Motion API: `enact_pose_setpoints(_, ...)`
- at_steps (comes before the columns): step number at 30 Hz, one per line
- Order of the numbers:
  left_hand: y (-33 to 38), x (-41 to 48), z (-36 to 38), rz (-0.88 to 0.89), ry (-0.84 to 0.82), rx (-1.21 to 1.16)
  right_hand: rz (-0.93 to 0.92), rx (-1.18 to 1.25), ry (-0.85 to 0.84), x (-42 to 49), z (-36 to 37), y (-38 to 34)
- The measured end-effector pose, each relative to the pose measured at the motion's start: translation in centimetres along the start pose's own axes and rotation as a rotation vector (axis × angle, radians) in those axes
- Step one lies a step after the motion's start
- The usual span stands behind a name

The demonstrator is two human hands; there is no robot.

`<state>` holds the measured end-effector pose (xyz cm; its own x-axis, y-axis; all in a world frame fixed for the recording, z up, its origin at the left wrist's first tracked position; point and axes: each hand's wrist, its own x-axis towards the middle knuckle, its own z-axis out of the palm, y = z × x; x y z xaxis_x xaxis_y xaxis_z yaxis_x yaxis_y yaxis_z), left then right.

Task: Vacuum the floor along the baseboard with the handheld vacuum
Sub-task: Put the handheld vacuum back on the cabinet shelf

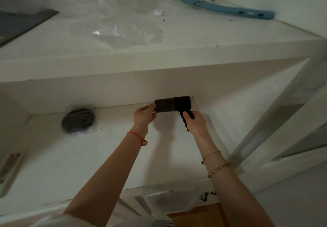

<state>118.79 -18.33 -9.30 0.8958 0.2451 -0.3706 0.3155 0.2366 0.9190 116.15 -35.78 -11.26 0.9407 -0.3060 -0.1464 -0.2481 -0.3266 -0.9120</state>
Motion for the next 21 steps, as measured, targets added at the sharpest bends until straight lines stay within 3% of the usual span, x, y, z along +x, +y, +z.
enact_pose_setpoints(8, 0.2, 1.2, 1.6, 0.002, -0.164, 0.08, 0.033, 0.018, 0.021, 3.1, 0.5, 0.5)
enact_pose_setpoints(21, 0.2, 3.4, 4.1, -0.041, -0.244, 0.151, -0.022, -0.134, 0.079, 6.2, 0.2, 1.2)
